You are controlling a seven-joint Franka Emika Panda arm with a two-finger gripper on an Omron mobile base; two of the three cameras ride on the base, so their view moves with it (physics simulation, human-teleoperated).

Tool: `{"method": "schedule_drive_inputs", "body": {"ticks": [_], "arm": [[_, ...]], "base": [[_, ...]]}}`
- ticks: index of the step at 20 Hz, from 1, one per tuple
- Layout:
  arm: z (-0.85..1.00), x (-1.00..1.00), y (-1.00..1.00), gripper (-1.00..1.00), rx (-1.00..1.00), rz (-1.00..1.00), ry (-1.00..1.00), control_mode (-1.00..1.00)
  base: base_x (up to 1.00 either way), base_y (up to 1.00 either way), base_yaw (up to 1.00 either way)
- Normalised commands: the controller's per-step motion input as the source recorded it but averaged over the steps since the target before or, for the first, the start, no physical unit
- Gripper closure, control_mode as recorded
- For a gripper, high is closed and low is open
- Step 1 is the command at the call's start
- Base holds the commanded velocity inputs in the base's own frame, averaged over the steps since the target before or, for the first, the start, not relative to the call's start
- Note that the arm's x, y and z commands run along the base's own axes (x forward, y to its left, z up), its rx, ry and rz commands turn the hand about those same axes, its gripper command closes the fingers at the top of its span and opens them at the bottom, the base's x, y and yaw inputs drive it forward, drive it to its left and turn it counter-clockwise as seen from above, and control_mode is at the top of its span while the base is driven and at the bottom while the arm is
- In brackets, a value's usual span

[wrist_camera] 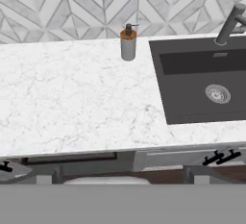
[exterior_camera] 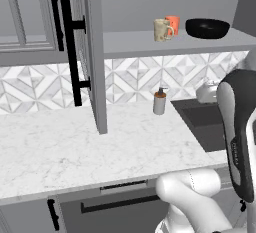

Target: Gather all objects into one cabinet and sort the glasses and bowls to opposite sides.

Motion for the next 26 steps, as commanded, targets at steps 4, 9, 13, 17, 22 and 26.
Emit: {"method": "schedule_drive_inputs", "body": {"ticks": [4,9,13,17,22,26], "arm": [[0.32,-0.55,0.0,-1.0,0.0,0.0,-0.1,-1.0],[0.02,-0.4,0.11,-1.0,0.0,0.0,-0.08,-1.0],[0.02,-0.03,0.03,-1.0,0.0,0.0,0.0,-1.0],[0.01,-0.01,-0.01,-1.0,0.0,0.0,0.0,-1.0],[0.0,-0.03,0.02,-1.0,0.0,0.0,0.0,-1.0],[0.0,-0.13,0.04,-1.0,0.0,0.0,0.0,1.0]], "base": [[0.0,0.0,0.0],[0.0,0.0,0.0],[0.0,0.0,0.0],[0.0,0.0,0.0],[0.0,0.0,0.0],[-0.13,0.0,0.0]]}}
